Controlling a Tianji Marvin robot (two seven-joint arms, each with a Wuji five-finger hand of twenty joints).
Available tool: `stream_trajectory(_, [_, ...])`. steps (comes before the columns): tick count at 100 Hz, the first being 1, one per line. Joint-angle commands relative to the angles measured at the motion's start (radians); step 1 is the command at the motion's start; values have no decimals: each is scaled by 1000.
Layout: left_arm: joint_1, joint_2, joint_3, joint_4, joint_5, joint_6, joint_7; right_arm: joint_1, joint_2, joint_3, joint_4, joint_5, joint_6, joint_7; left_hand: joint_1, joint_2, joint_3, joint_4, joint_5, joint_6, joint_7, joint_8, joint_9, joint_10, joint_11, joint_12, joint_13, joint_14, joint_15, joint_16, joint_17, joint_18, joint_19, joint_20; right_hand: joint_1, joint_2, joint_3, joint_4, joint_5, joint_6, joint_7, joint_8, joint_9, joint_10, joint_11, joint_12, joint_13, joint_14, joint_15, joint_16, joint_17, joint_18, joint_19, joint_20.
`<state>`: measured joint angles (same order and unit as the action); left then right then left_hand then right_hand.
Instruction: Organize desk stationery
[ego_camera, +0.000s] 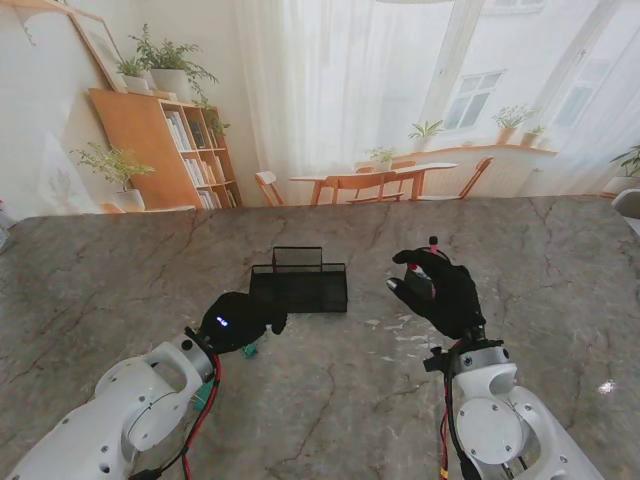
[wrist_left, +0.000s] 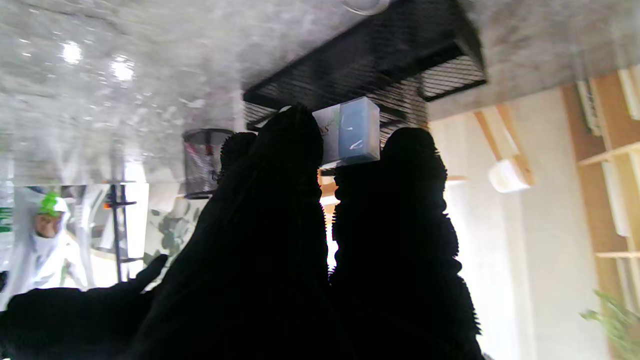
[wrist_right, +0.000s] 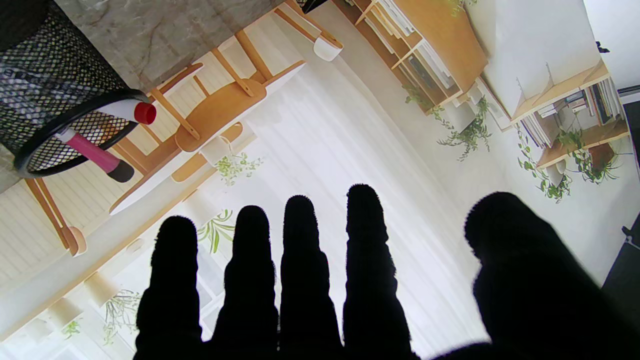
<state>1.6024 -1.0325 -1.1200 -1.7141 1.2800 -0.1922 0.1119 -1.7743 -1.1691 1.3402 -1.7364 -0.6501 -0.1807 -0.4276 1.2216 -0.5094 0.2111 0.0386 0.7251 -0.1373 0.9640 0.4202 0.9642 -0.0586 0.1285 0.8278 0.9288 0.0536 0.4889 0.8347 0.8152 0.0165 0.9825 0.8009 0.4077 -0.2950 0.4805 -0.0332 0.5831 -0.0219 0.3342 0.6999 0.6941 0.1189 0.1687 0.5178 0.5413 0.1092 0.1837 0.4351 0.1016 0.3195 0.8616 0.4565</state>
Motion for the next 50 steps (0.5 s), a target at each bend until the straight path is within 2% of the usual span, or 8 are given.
stream_trajectory(1, [-12, 4, -12, -2, 4, 23, 7, 0, -3, 0, 4, 3, -5, 9, 69, 3, 28, -121, -34, 17, 24, -14, 49, -2, 84, 4, -1, 16, 76, 2, -1, -52, 12, 34, 6, 36, -24, -8, 16, -9, 10, 21, -1, -3, 13, 13, 7, -9, 0, 12, -4, -2, 17, 22])
stream_trajectory(22, [-92, -4, -3, 70, -24, 108, -4, 4, -4, -3, 9, 7, -5, 9, 69, 5, 28, -120, -37, 26, 21, -16, 46, 6, 85, 4, -5, 19, 87, -7, 3, -56, 13, 38, 7, 37, -25, -8, 15, -11, 10, 20, -2, -4, 13, 13, 7, -6, -1, 12, -4, -1, 16, 22])
stream_trajectory(50, [-277, -25, 124, 253, -160, 223, -12, 9, -4, -4, 16, 13, -3, 12, 69, 18, 17, -113, -47, 43, 13, -19, 39, 27, 86, 4, -17, 23, 126, -37, 7, -69, 15, 41, 6, 37, -26, -8, 17, -11, 11, 20, -2, -4, 13, 13, 7, -8, -1, 12, -5, -2, 15, 21])
